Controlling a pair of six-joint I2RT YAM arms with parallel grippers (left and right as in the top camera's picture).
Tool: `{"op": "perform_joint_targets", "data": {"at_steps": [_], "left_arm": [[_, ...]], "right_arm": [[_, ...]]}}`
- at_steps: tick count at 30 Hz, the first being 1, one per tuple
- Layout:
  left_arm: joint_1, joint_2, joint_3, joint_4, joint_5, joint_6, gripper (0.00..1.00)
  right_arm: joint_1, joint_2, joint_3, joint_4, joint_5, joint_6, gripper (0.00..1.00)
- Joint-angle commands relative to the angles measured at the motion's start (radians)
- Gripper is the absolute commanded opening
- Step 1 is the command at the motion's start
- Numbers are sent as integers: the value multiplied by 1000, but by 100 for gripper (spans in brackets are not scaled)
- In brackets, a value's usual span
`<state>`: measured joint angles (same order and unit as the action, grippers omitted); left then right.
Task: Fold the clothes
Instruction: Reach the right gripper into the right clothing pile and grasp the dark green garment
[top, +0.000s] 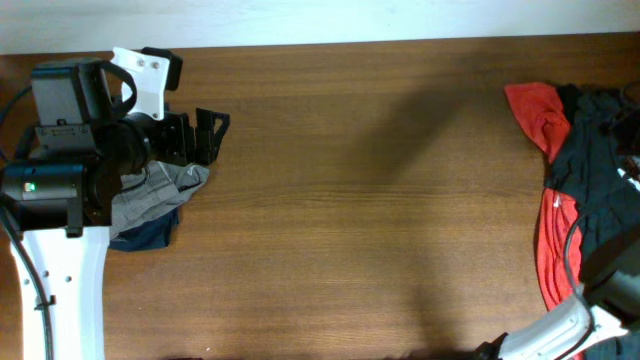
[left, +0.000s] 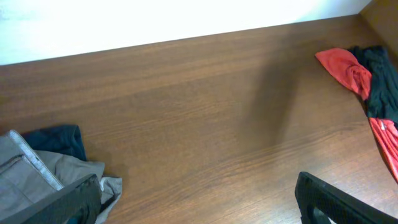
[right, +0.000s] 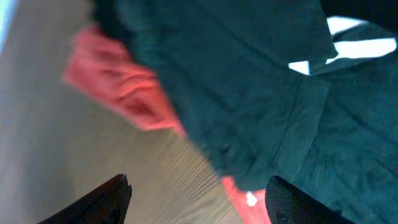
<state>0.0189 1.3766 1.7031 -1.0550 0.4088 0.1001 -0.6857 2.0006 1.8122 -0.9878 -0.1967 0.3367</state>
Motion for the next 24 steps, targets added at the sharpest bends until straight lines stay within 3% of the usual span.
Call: {"op": "perform_joint_targets", "data": {"at_steps": [1, 4, 8, 14, 17, 18, 21, 24], "left_arm": [[-3, 3, 17, 6, 14, -2, 99], [-3, 3, 17, 6, 14, -2, 99], [-3, 3, 17, 6, 14, -2, 99], [-3, 3, 17, 3, 15, -2, 99], [-3, 3, 17, 3, 15, -2, 99], [-3, 3, 17, 3, 15, -2, 99], [-3, 3, 17, 3, 15, -2, 99], [-3, 3, 17, 3, 21, -2, 99]], "right_arm": [[-2, 74, 12, 22, 63, 17, 73], [-2, 126, 12, 24, 78, 16, 72], [-2, 184, 11, 22, 101, 17, 62], [-2, 249, 10, 24, 262, 16, 60], [-1, 252, 11, 20, 256, 13, 27], [-1, 246, 11, 16, 248, 13, 20], [-2, 209, 19, 9, 206, 13, 9], [-1, 137, 51, -6, 155, 8, 8]]}}
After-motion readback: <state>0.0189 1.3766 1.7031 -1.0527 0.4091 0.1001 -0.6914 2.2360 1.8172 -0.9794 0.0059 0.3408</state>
